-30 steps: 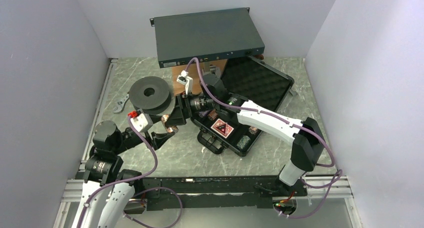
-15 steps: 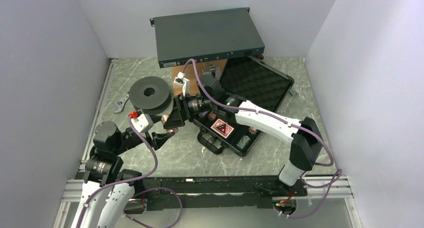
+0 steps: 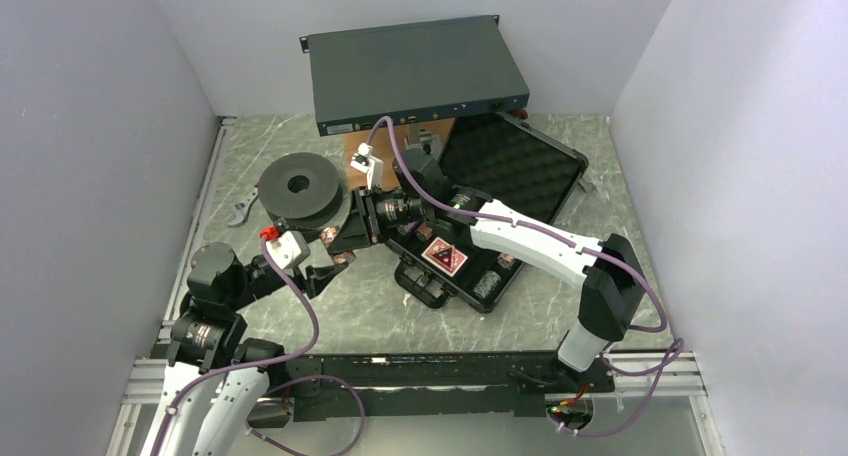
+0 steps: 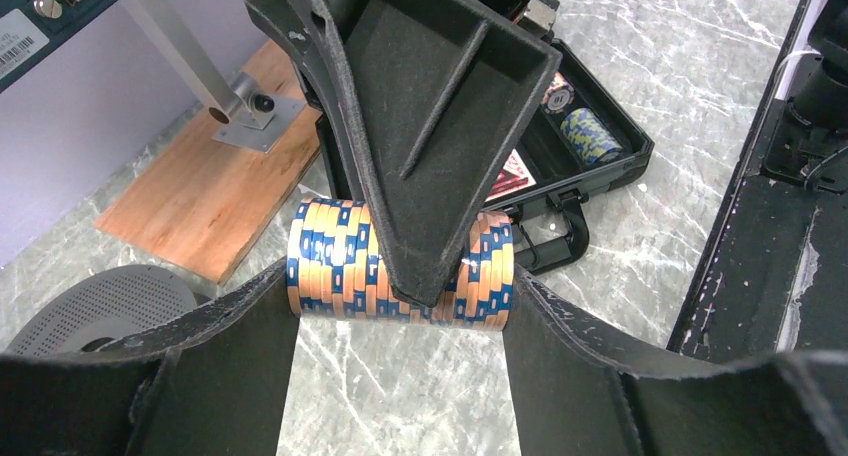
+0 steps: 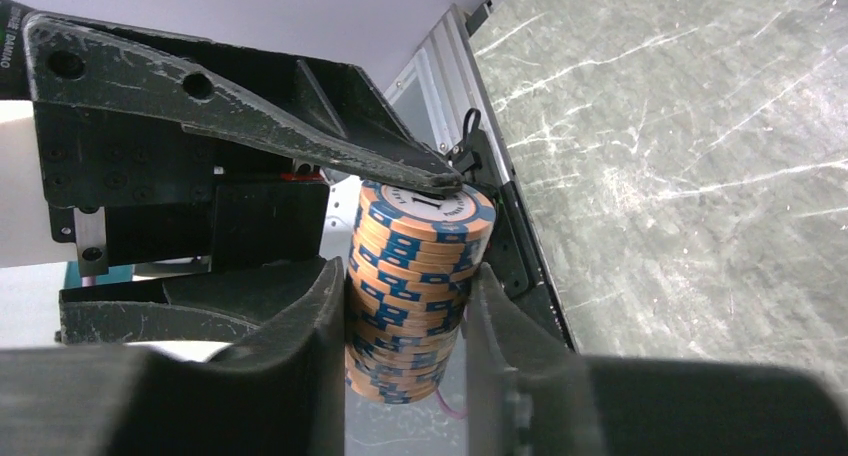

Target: Pack up texas hold em set

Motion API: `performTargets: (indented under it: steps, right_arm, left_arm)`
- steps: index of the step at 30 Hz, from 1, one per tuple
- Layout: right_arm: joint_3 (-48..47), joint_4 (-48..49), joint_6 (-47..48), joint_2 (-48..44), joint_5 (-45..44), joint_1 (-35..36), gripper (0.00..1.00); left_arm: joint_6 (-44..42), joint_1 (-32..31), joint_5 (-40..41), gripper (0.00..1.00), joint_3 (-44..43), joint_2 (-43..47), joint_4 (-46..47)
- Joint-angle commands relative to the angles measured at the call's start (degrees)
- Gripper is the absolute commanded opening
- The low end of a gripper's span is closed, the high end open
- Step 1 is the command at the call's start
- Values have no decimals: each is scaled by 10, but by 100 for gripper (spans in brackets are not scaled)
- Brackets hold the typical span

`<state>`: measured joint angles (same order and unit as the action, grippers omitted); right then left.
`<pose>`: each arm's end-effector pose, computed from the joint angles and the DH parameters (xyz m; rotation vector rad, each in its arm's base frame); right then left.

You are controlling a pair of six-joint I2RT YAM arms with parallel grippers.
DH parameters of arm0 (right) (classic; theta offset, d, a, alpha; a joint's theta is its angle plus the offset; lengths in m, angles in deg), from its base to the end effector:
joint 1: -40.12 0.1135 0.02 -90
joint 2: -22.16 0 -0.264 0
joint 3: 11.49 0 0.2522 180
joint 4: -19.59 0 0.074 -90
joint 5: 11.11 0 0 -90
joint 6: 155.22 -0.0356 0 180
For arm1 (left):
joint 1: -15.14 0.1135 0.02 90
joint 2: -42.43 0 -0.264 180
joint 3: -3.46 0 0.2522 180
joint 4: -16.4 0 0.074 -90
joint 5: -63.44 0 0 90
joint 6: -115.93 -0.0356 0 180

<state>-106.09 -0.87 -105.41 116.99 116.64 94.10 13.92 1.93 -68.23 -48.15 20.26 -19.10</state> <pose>0.2117 0.3282 0.3395 -0.7838 2.1311 1.6331 0.0873 -0.0448 0.3265 0.8818 1.4386 -0.6225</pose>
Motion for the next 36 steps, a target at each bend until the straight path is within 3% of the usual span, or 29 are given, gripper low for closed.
performTargets:
  steps: [1,3,11,14,19,27,36]
  right_arm:
    - [-22,24,50,-14,48,10,5]
    - [-22,22,52,-17,46,10,0]
    - [-23,15,57,-27,32,10,0]
    - [-26,9,62,-30,26,10,0]
    - [-31,-8,73,-34,14,10,0]
    - [-38,-35,95,-41,-19,4,0]
    - [-3,-78,100,-88,-126,-37,0]
  left_arm:
    - [23,-1,4,10,-9,2,39]
    - [24,-1,8,19,-10,1,37]
    - [29,-1,30,59,-7,5,37]
    - [30,-1,29,82,-6,4,38]
    - [31,-1,28,99,-6,4,38]
    - [33,-1,22,100,-7,2,38]
    - [38,-1,14,100,-10,5,37]
